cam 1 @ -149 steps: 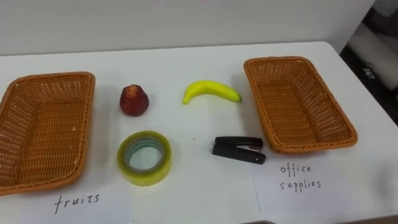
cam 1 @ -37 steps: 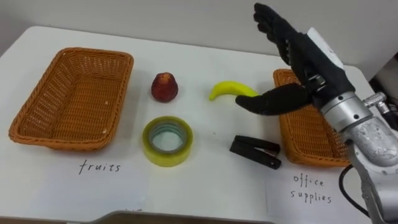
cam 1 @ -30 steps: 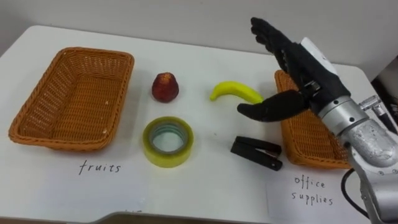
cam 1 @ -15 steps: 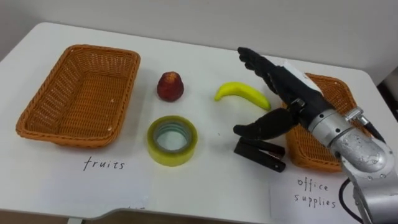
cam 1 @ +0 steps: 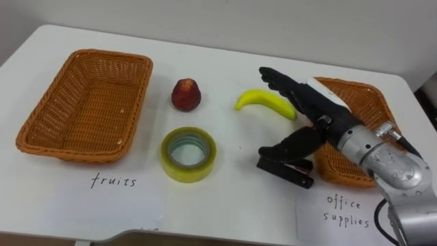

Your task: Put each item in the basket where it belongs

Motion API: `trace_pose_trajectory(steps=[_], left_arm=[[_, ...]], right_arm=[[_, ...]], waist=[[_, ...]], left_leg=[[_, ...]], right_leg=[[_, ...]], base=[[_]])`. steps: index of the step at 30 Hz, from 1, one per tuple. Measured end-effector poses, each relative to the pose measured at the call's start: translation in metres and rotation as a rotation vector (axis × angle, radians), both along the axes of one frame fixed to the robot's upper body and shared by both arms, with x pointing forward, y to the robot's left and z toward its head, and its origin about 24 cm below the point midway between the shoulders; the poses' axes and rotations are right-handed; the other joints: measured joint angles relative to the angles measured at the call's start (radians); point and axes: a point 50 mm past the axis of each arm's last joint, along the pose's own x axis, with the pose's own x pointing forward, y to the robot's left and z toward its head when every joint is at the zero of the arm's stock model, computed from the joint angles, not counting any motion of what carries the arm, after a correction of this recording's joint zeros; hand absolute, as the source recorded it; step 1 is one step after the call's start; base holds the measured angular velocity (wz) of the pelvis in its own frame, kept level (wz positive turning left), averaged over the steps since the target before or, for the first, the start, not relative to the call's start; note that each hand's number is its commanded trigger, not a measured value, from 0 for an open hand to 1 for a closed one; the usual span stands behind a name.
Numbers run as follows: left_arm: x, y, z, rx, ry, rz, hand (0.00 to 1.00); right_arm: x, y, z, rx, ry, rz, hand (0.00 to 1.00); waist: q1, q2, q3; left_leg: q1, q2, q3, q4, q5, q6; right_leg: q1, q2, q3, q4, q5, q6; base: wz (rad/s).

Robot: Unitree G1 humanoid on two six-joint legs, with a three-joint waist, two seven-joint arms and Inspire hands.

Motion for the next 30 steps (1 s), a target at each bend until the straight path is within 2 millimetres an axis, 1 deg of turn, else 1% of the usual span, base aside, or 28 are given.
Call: trace_pose_trajectory(steps=[4,9,15,22,30], left_arm=[[0.005,-0.001,0.001,0.005,-0.022,-0.004,0.0],[0.01,0.001,0.005,0.031,-0.057,-0.003,0.0],[0.011,0.001,0.006,0.032,-0.064,-0.006,0.0],[0.009,0.001,0.006,0.034,-0.061,-0.005,0.0],[0.006,0.001,0.006,0.034,-0.053,-0.003,0.0]], right_arm=[[0.0,-0.003,-0.006,-0.042,0.037,-0.001,0.0],[-0.005,-0.008,-0.019,-0.089,0.113,-0.009,0.0],[-0.01,-0.012,-0.03,-0.189,0.189,-0.01,0.0],[-0.015,-0.014,-0.037,-0.229,0.244,0.007,0.0],[-0.018,-0.012,-0.041,-0.259,0.277,0.036,0.0]], waist=[[0.001,0.001,-0.0022],[0.006,0.004,-0.0048],[0.012,0.007,-0.0032],[0.03,0.009,-0.0023],[0.03,0.002,-0.0025]], left_leg=[[0.0,0.0,-0.008,0.001,0.0,0.0],[0.002,-0.001,-0.009,0.001,0.0,0.0],[0.002,-0.001,-0.009,0.001,0.0,0.0],[0.002,-0.002,-0.009,-0.003,0.0,0.0],[0.002,-0.003,-0.009,-0.004,0.0,0.0]], right_leg=[[0.0,0.001,0.001,0.001,0.0,0.0],[0.003,0.001,0.003,0.001,0.0,0.0],[0.002,0.001,0.002,0.0,0.0,0.0],[0.002,0.001,0.002,-0.003,0.0,0.0],[0.009,0.001,0.002,-0.014,0.001,0.001]], base=[[0.01],[0.0],[0.0],[0.0],[0.01]])
